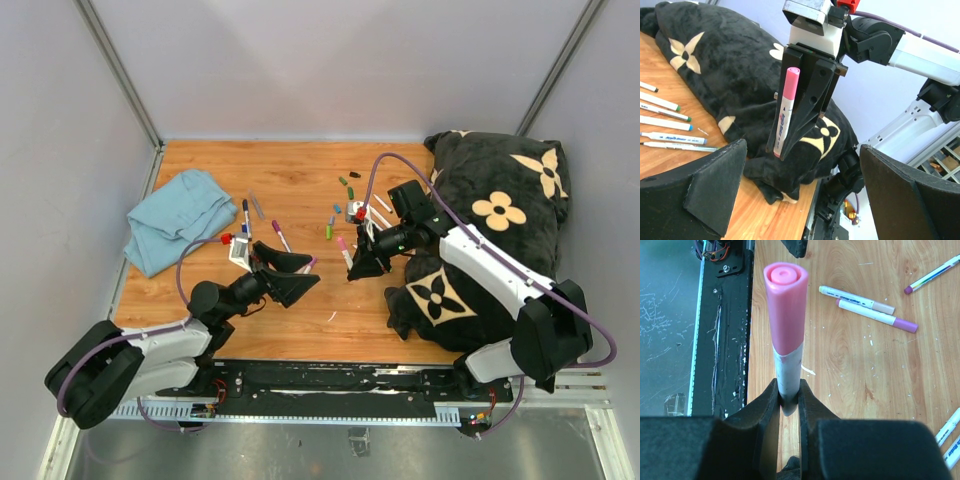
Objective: Open the pen caps
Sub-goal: Open the pen cap from the pen.
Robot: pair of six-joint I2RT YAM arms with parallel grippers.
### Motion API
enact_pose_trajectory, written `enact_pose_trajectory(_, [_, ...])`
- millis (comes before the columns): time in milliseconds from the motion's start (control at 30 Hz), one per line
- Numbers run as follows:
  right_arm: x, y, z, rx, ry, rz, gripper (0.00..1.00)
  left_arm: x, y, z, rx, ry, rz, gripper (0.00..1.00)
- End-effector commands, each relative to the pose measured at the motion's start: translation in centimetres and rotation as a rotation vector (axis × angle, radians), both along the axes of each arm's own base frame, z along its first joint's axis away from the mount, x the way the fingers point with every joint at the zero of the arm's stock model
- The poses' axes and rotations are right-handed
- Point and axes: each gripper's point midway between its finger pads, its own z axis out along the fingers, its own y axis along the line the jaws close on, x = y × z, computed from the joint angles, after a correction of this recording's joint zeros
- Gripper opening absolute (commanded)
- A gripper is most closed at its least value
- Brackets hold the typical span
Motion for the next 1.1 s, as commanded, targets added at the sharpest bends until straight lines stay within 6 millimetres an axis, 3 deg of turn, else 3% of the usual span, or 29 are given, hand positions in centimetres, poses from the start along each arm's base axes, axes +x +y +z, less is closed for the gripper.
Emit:
enact_pose_trajectory(0, [0.6,0.0,1.0,0.014,-0.021,0.005,0.02,0.2,0.3,1.7,-0.061,-0.038,0.009,0.98])
enact_pose_trajectory(1067, [0.4,0.1,0.9,0.021,-0.003,0.015,0.02,1.6,-1.3,2.6,-0.12,-0.046,0.046,0.95])
